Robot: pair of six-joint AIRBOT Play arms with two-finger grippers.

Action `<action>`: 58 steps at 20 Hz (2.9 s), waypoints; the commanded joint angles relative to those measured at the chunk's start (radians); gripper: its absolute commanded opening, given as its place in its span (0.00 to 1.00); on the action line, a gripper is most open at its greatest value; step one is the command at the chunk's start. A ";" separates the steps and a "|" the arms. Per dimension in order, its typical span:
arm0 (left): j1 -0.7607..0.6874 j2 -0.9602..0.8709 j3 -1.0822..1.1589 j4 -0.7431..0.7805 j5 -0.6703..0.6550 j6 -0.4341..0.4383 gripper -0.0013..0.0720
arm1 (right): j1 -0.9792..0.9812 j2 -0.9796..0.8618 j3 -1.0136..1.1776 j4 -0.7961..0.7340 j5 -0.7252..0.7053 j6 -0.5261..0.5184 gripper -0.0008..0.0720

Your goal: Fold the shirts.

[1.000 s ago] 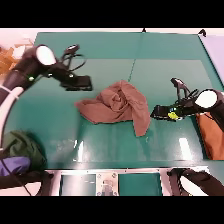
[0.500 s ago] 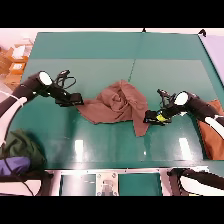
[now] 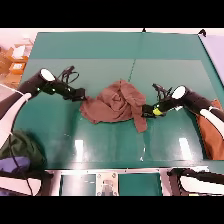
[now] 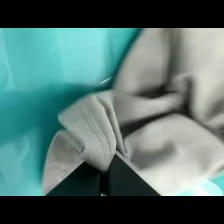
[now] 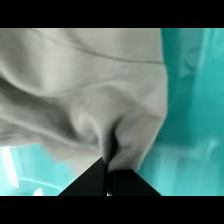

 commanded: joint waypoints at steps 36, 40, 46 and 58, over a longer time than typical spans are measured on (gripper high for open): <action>0.049 0.060 0.141 0.212 0.173 -0.096 0.06 | -0.151 -0.164 0.682 0.232 -0.156 -0.121 0.04; 0.049 -0.208 0.285 0.139 0.229 -0.071 0.06 | -0.126 -0.375 0.681 0.233 -0.196 -0.101 0.04; 0.171 -0.238 0.563 0.150 -0.100 -0.053 0.78 | -0.320 -0.337 0.718 0.231 0.070 -0.068 0.55; 0.424 -0.120 0.152 0.117 -0.520 0.030 0.76 | -0.729 -0.021 -0.027 0.124 0.225 -0.215 0.53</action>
